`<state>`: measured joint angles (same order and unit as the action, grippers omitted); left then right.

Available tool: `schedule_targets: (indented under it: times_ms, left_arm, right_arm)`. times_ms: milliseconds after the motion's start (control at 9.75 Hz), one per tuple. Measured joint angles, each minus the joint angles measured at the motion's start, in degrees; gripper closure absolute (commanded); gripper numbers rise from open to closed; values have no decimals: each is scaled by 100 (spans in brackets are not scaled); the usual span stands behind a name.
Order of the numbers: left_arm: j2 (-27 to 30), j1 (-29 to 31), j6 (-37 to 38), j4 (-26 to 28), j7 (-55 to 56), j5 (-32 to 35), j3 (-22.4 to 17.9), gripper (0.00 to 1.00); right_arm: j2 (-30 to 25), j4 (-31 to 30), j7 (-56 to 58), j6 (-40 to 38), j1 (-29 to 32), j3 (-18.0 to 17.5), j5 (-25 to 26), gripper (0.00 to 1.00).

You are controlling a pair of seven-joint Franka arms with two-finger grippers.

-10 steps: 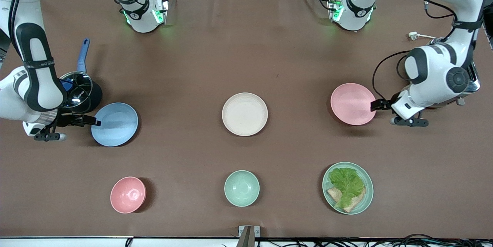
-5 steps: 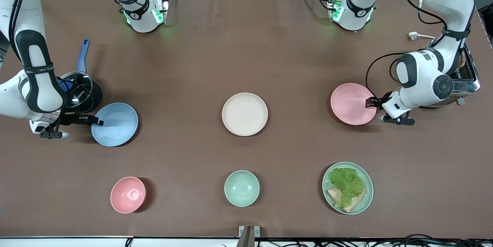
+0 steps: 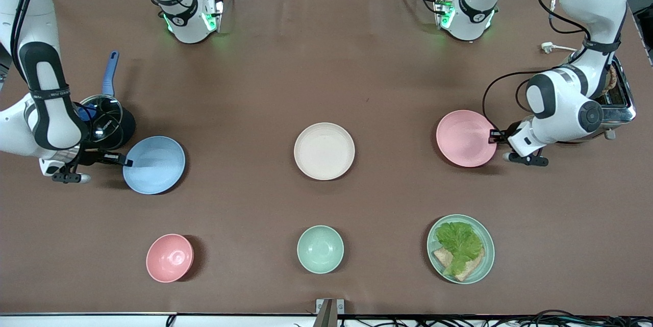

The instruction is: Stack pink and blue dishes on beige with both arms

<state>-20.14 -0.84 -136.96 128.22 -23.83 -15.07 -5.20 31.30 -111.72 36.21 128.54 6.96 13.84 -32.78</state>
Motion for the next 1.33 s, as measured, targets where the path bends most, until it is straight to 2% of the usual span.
schedule_targets:
  times_ms: [103, 308, 513, 718, 923, 1128, 1333]
  left_arm:
    - [106, 61, 85, -26, -1, 0, 3, 100]
    - [498, 124, 495, -180, 62, 0, 216, 100]
    - [893, 120, 677, -313, 823, -2, 965, 100]
    - [895, 83, 673, -499, 2071, -7, 1964, 100]
    - [496, 55, 493, -862, 3296, -8, 2815, 100]
    - [-261, -26, -90, -1280, 4254, 119, 3349, 100]
    - [-946, -194, -547, -1620, 5599, 970, 3694, 100]
  right_arm:
    - [-1, 86, -54, -97, -4, 5, -2, 99]
    - [-52, 644, -491, -1140, -21, 77, 269, 99]
    - [-464, 1388, -1810, -2227, -89, 69, 1093, 99]
    - [-1185, 1667, -2784, -2802, -266, -148, 1523, 99]
    - [-1826, 1686, -3854, -3106, -322, -681, 1621, 99]
    - [-2134, 1660, -5060, -3150, -369, -1553, 1700, 99]
    - [-2197, 1620, -6515, -3041, -476, -2567, 1758, 99]
